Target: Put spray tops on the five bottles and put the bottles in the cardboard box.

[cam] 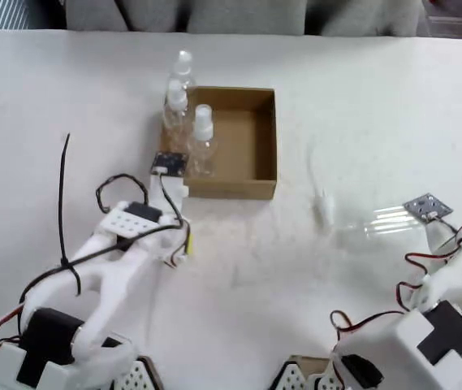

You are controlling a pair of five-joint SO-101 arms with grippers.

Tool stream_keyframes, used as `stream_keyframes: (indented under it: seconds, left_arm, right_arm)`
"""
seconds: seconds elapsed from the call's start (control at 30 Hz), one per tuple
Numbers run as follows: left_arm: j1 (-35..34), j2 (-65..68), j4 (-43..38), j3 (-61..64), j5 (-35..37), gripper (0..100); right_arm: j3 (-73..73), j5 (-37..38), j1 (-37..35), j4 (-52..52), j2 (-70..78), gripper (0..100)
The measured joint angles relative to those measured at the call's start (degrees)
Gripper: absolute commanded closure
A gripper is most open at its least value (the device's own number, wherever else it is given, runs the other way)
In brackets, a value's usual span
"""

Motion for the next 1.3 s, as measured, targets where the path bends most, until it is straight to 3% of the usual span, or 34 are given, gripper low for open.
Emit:
stream_keyframes:
  seconds: [0.23,0.4,0.6,0.93,1.1,1.3]
  left_arm:
    - [0.0,0.0,0.0,0.0,0.0,98]
    - [0.0,0.0,0.0,0.0,0.0,98]
    - [0.0,0.0,0.0,0.0,0.0,98]
    - [0.0,0.0,0.0,0.0,0.0,98]
    - [0.0,0.0,0.0,0.0,0.0,98]
    - [-1.1,-2.0,0.1,1.5,0.0,98]
  right_arm:
    - [-0.5,2.5,0.2,-0.5,1.1,77.2]
    - [-0.7,3.0,0.3,-1.4,1.1,98.4]
    - [-2.3,1.6,0.3,-1.0,1.1,98.3]
    - [-8.6,-24.4,-1.3,12.2,-9.9,98.1]
    - [-9.9,-42.5,-9.0,14.1,-15.2,98.1]
    - [-9.9,-65.3,-20.8,5.8,-15.8,98.1]
